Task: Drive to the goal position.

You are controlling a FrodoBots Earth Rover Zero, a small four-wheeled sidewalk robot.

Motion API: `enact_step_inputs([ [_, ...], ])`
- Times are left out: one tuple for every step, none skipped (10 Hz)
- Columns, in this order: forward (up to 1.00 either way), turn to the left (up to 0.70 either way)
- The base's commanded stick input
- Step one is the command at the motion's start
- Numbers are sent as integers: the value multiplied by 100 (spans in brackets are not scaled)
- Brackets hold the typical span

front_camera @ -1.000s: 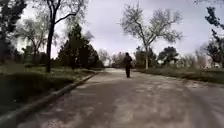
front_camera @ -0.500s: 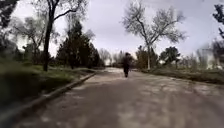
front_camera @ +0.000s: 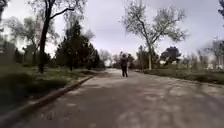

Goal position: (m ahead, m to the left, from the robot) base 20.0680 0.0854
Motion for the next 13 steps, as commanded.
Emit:
enact_step_inputs([
  [70, 0],
  [70, 0],
  [70, 0],
  [70, 0],
  [70, -17],
  [70, -31],
  [70, -23],
  [70, -4],
  [70, 0],
  [70, 0],
  [70, 0],
  [70, 0],
  [70, 0],
])
